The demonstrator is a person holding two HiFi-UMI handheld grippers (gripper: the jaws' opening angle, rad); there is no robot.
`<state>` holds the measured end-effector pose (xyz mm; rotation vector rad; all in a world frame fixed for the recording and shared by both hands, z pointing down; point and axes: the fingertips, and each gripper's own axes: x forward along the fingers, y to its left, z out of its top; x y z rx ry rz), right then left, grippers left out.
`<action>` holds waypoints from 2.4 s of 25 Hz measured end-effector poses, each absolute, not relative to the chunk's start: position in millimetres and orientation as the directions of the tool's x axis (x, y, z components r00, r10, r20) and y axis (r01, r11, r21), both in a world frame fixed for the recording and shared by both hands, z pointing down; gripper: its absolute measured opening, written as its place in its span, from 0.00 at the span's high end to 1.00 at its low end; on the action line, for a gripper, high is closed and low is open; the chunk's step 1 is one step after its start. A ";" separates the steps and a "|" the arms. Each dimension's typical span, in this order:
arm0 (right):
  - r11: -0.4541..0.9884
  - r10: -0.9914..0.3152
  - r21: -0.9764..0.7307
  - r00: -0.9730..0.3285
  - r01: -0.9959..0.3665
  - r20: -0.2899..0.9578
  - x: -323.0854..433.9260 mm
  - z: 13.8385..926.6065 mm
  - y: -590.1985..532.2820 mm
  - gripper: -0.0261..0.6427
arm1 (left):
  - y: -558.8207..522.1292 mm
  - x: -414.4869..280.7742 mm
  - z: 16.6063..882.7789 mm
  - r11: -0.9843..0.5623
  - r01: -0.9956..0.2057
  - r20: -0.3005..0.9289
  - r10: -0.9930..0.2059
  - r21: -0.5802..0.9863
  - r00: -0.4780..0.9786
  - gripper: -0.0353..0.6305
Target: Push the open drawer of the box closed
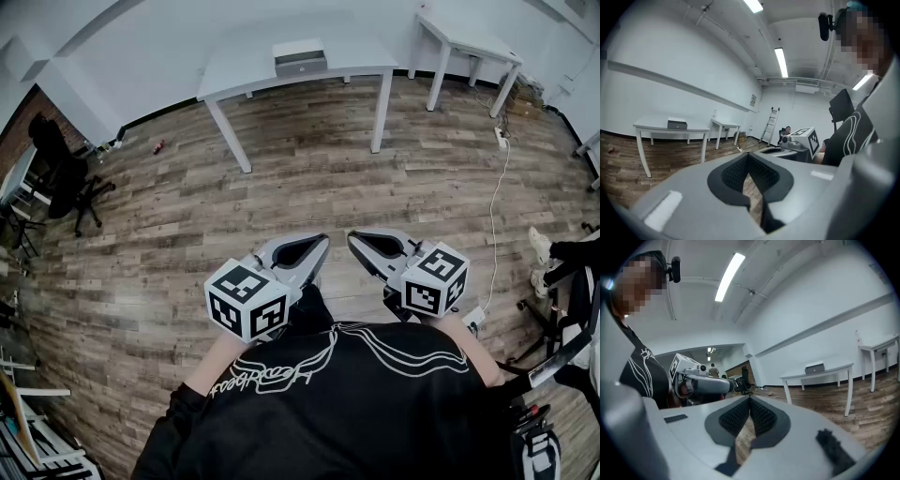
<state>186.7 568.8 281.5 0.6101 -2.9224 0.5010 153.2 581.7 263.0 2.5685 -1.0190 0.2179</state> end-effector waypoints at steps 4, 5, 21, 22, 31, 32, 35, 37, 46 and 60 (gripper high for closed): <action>0.854 -0.365 -0.315 -0.909 -0.413 0.202 163.2 304.3 518.1 0.95 | 526.8 125.8 284.9 -0.656 -0.690 0.280 -0.630 0.307 0.724 0.94; 0.850 -0.366 -0.322 -0.907 -0.417 0.208 156.5 309.3 502.4 0.95 | 509.9 118.0 290.0 -0.651 -0.689 0.282 -0.629 0.318 0.724 0.94; 0.780 -0.404 -0.400 -0.875 -0.482 0.267 12.7 343.1 195.3 0.95 | 189.9 -50.2 326.6 -0.591 -0.665 0.283 -0.612 0.456 0.738 0.94; 0.784 -0.408 -0.389 -0.874 -0.484 0.264 8.1 340.1 183.1 0.95 | 177.0 -55.0 323.4 -0.591 -0.664 0.276 -0.616 0.458 0.738 0.94; 0.778 -0.448 -0.355 -0.854 -0.518 0.263 2.5 342.9 103.6 0.95 | 99.6 -53.2 324.1 -0.633 -0.656 0.296 -0.589 0.411 0.752 0.94; 0.777 -0.444 -0.364 -0.857 -0.514 0.263 2.9 345.8 95.0 0.95 | 90.6 -52.3 326.9 -0.629 -0.659 0.301 -0.588 0.413 0.751 0.94; 0.769 -0.433 -0.389 -0.861 -0.507 0.265 3.3 357.7 64.5 0.95 | 60.9 -51.4 339.2 -0.610 -0.666 0.324 -0.584 0.429 0.744 0.94; 0.768 -0.422 -0.402 -0.866 -0.499 0.269 2.2 367.2 38.8 0.95 | 36.3 -53.3 347.8 -0.595 -0.675 0.337 -0.588 0.436 0.735 0.94; 0.779 -0.384 -0.414 -0.880 -0.472 0.280 4.5 391.9 -104.9 0.94 | -105.4 -51.6 382.7 -0.545 -0.707 0.400 -0.585 0.451 0.706 0.94; 0.786 -0.408 -0.318 -0.831 -0.531 0.379 -15.3 427.6 -222.1 0.94 | -193.4 -69.6 406.8 -0.492 -0.743 0.463 -0.582 0.455 0.669 0.94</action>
